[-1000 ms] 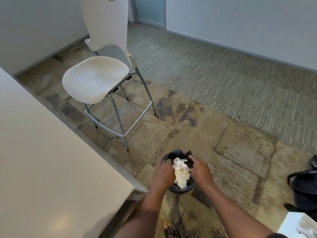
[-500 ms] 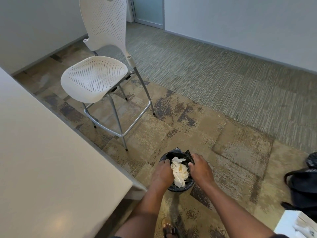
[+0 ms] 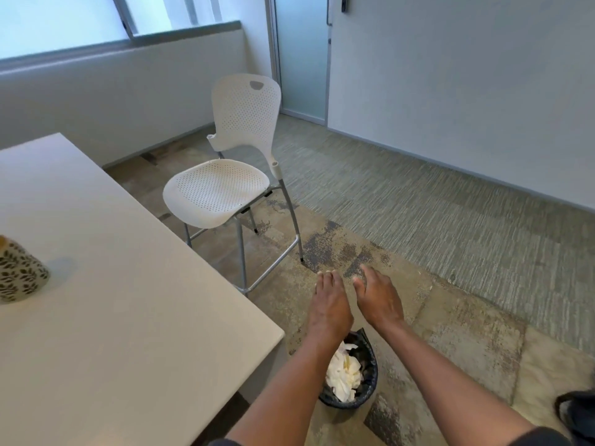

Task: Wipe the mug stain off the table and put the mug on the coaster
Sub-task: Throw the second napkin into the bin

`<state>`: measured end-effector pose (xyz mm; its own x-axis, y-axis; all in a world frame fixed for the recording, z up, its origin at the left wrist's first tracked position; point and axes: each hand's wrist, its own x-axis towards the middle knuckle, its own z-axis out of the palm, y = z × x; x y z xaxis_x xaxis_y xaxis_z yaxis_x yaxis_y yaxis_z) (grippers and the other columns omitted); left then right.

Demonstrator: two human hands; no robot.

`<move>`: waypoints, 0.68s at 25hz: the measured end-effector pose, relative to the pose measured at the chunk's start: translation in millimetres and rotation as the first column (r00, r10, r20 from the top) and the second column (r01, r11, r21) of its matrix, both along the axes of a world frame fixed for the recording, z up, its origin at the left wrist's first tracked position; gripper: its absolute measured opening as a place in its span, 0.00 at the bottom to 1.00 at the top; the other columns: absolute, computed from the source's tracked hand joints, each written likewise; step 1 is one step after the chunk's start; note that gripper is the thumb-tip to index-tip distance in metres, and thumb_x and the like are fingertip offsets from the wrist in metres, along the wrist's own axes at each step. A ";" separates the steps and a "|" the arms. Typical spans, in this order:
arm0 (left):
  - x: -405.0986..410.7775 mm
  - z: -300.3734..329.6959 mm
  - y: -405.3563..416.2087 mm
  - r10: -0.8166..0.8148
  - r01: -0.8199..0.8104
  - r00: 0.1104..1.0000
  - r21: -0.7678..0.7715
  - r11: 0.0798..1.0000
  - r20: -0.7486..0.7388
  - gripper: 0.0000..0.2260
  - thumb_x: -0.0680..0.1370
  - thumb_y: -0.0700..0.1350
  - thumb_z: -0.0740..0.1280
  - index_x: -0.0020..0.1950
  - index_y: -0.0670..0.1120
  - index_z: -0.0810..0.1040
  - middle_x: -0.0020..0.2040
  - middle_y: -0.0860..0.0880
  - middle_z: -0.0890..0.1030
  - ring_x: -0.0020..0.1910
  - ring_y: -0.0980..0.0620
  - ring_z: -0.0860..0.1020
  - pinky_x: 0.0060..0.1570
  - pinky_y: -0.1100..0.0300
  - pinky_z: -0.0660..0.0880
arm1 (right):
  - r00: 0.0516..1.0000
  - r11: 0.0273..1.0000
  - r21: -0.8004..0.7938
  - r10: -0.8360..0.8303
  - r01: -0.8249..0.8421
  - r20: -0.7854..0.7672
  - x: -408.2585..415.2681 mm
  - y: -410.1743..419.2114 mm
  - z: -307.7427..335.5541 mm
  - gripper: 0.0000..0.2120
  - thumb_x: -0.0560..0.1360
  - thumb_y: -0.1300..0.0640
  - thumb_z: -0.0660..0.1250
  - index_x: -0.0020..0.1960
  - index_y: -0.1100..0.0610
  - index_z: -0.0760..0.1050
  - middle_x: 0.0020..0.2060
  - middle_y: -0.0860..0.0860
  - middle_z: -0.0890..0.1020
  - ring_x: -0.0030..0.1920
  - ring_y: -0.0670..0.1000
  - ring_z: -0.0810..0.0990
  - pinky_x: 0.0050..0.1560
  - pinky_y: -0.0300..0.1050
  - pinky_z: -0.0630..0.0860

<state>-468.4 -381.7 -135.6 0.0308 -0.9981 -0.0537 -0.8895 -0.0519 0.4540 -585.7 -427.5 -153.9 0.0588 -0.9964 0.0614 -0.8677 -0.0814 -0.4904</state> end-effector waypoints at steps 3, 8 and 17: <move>15.4 38.5 0.7 -0.027 0.024 0.999 -0.130 0.991 -0.025 0.34 0.77 0.28 0.57 0.81 0.39 0.47 0.81 0.39 0.49 0.81 0.44 0.43 0.77 0.53 0.46 | 0.999 0.996 -0.081 0.037 -0.034 0.031 23.2 -1.7 39.2 0.23 0.82 0.46 0.54 0.73 0.57 0.68 0.67 0.56 0.77 0.67 0.58 0.73 0.63 0.54 0.73; 64.1 91.0 15.5 0.046 -0.038 0.999 -0.288 0.957 0.020 0.30 0.80 0.33 0.56 0.81 0.39 0.48 0.81 0.39 0.50 0.81 0.43 0.44 0.79 0.51 0.46 | 0.990 0.964 -0.229 0.142 -0.134 0.020 70.0 5.4 93.0 0.22 0.82 0.48 0.56 0.70 0.59 0.70 0.66 0.58 0.77 0.66 0.59 0.74 0.64 0.54 0.72; 189.4 132.0 99.3 0.336 -0.324 0.940 -0.442 0.837 -0.054 0.33 0.81 0.39 0.58 0.81 0.41 0.40 0.82 0.42 0.45 0.80 0.45 0.42 0.78 0.53 0.43 | 0.917 0.849 -0.392 0.398 -0.353 0.037 200.4 65.1 148.3 0.21 0.80 0.50 0.60 0.68 0.60 0.72 0.62 0.60 0.80 0.63 0.60 0.76 0.63 0.56 0.73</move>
